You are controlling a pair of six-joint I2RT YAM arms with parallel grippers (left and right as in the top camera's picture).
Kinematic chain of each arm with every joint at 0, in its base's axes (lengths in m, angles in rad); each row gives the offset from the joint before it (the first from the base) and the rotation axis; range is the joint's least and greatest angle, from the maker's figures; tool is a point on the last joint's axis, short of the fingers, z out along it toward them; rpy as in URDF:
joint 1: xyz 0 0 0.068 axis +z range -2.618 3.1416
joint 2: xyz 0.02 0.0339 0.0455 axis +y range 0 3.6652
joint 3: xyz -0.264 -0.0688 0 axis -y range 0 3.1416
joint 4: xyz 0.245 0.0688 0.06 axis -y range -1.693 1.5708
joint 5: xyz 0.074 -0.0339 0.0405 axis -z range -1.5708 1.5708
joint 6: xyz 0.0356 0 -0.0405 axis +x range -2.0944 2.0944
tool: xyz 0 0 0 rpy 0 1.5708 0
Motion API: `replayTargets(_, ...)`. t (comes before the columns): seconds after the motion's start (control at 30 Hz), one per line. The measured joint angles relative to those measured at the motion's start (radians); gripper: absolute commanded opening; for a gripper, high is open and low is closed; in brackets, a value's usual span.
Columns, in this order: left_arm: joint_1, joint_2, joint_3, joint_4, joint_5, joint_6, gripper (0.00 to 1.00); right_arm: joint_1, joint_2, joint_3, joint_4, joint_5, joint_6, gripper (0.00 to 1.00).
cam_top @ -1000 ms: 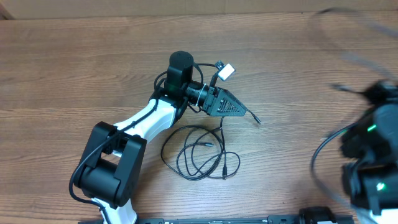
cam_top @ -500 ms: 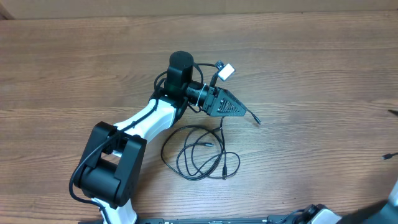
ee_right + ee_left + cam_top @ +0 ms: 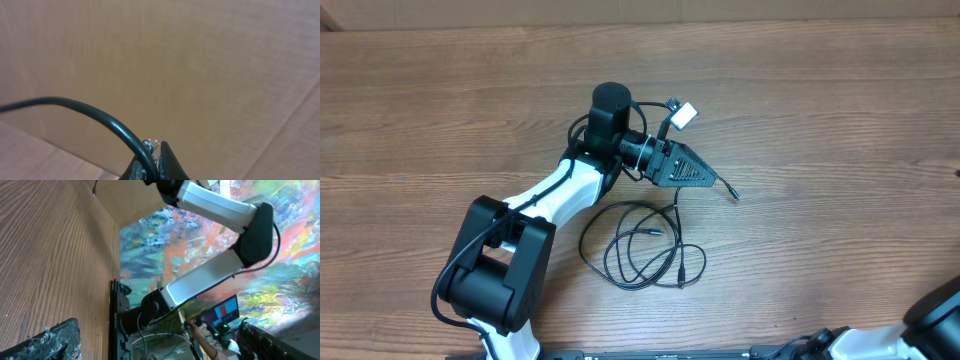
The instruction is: Untangle cables
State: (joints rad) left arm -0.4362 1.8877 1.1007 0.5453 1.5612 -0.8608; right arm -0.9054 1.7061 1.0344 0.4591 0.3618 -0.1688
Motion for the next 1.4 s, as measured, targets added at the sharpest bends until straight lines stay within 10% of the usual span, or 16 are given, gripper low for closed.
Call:
replayTargets(0.4,0.000,0.000,0.000,0.000,0.000,0.000,1.00,-0.160,0.229,0.005,-0.195,-0.037,0.019,0.05)
replayTargets(0.57,0.000,0.000,0.000,0.000,0.000,0.000,1.00,-0.167,0.227,0.009,-0.233,-0.042,0.082,0.50)
replayTargets(0.63,0.000,0.000,0.000,0.000,0.000,0.000,0.99,-0.165,0.227,0.019,-0.303,-0.043,0.128,1.00)
replayTargets(1.4,0.000,0.000,0.000,0.000,0.000,0.000,1.00,-0.135,0.053,0.395,-1.109,-0.454,0.351,1.00)
